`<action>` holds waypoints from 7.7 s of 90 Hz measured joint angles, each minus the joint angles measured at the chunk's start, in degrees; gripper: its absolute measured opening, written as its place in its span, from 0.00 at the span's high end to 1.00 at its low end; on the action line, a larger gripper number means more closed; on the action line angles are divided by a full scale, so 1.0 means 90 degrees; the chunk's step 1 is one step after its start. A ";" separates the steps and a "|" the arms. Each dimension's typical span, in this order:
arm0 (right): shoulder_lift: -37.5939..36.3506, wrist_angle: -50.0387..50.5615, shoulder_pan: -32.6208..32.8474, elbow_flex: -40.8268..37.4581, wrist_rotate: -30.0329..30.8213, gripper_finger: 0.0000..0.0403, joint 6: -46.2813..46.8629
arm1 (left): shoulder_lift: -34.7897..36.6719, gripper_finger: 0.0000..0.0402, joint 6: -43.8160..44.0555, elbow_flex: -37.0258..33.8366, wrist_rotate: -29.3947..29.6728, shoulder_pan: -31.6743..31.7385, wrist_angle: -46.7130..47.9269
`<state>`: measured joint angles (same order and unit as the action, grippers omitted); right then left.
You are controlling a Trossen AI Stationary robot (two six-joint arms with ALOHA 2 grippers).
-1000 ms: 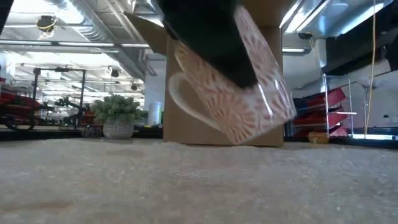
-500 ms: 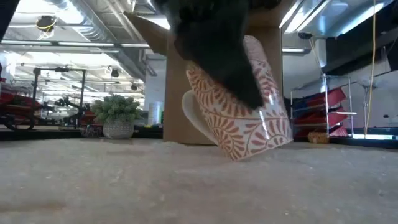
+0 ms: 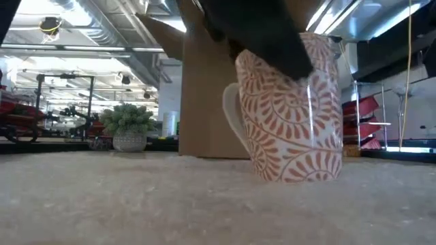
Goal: Wrap mug
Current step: Put the orange mug on top of the bubble wrap on the table, then wrap the orange mug with bubble wrap
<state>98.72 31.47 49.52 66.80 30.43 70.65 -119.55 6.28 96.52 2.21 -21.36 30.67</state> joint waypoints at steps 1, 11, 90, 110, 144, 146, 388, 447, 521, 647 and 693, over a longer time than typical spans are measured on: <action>-0.0002 0.0001 0.0000 0.0001 0.0001 0.25 -0.0001 | 0.0011 0.60 0.0031 0.0036 0.0036 -0.0005 0.0050; -0.0025 0.0091 0.0000 0.0076 0.0035 0.25 0.0000 | 0.0174 0.61 0.0228 0.0351 0.0321 -0.0113 0.0512; -0.0033 0.2192 0.1228 -0.1422 -0.3334 0.25 0.5775 | 0.2206 0.62 0.2673 -0.3512 0.1337 -0.1651 0.0411; -0.0042 0.1887 0.1341 -0.1530 -0.2888 0.37 0.6001 | 0.2208 0.62 0.2784 -0.3824 0.1404 -0.1640 -0.0072; -0.0003 0.2032 0.1330 -0.1004 -0.0917 0.96 0.5589 | 0.2205 0.62 0.2722 -0.3827 0.1489 -0.1627 -0.0333; -0.0003 0.2120 0.1327 -0.0901 -0.0725 0.95 0.5530 | 0.2205 0.62 0.2722 -0.3827 0.1489 -0.1627 -0.0333; 0.1073 0.2329 -0.1415 0.3242 -0.0242 0.98 -0.2887 | 0.1295 0.62 0.1057 -0.3076 0.1928 -0.0253 -0.3401; 0.1141 0.1909 -0.1464 0.2613 -0.0481 0.41 -0.2888 | 0.1984 0.62 0.0940 -0.3105 0.1821 -0.0391 -0.3530; 0.1130 0.1949 -0.1495 0.3435 -0.0613 0.41 -0.3727 | 0.1319 0.62 0.1115 -0.3076 0.1939 -0.0238 -0.3724; 0.1117 0.3933 -0.0067 0.2530 -0.0418 0.41 -0.0043 | 0.1351 0.62 0.1206 -0.3086 0.1875 -0.0253 -0.3669; 0.1119 0.2449 -0.1431 0.2632 -0.0264 0.68 -0.2917 | 0.1351 0.62 0.1285 -0.3086 0.1849 -0.0253 -0.3663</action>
<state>108.80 53.50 36.64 90.48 28.05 44.39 -107.39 17.85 68.75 18.85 -23.64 -2.31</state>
